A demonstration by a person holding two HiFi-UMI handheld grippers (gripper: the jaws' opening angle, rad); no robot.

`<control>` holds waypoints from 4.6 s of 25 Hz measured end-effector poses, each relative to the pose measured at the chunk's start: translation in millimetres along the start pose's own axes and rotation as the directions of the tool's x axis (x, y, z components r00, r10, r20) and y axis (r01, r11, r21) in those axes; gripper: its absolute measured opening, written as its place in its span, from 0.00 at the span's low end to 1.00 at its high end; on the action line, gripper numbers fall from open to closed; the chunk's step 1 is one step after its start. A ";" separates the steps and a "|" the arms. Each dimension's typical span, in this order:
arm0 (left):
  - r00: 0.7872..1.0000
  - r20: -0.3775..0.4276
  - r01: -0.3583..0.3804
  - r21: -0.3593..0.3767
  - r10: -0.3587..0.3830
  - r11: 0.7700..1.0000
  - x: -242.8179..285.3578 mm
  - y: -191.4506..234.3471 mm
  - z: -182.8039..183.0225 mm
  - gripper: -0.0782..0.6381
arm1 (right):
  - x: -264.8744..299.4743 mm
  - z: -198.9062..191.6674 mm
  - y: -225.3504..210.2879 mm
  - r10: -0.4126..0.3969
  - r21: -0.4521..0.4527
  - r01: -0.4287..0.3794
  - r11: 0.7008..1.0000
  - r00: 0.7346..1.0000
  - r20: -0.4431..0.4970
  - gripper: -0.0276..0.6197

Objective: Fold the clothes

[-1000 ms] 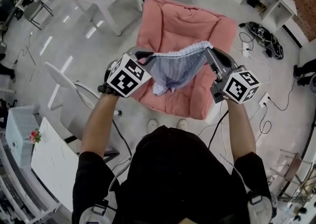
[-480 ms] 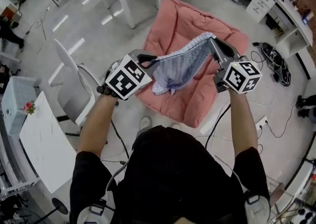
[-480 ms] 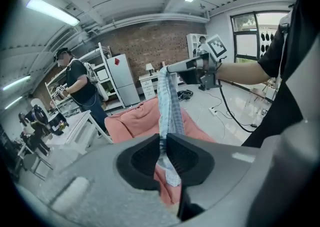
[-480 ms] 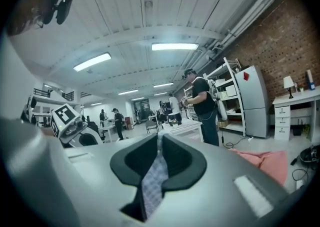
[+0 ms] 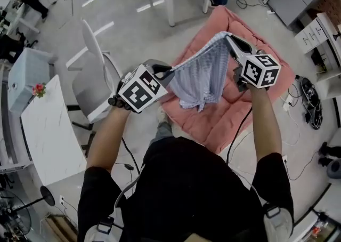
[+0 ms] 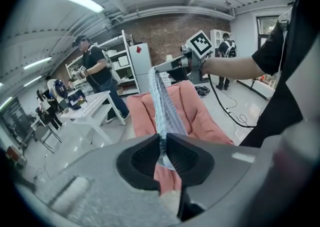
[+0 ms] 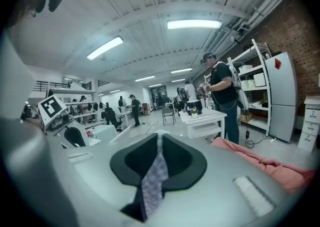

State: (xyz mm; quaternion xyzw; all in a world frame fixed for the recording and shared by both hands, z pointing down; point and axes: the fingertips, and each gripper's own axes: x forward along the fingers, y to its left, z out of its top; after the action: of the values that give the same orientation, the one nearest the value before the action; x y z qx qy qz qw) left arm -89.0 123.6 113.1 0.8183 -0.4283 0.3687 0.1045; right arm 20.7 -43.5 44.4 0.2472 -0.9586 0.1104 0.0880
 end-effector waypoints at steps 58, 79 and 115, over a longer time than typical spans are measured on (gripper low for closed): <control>0.962 -0.123 0.194 -0.323 -0.244 0.926 139.3 186.5 -185.3 0.18 | 286.5 -187.1 -21.5 0.026 0.242 0.084 0.967 0.907 -0.420 0.10; 0.993 -0.035 0.101 -0.199 -0.110 0.975 82.1 65.9 -66.0 0.18 | 74.7 -106.0 -7.0 0.017 0.213 0.017 0.977 0.988 -0.154 0.10; 0.965 -0.191 0.090 -0.405 -0.181 0.910 124.9 179.8 -199.4 0.18 | 315.4 -151.8 -5.4 0.152 0.186 -0.081 0.979 0.901 -0.407 0.10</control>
State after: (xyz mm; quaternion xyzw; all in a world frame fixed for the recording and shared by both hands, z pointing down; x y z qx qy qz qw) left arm -286.2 32.9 314.5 0.7616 -0.4208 0.3569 0.3398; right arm -231.3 -152.7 261.5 0.1661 -0.9181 0.2446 0.2639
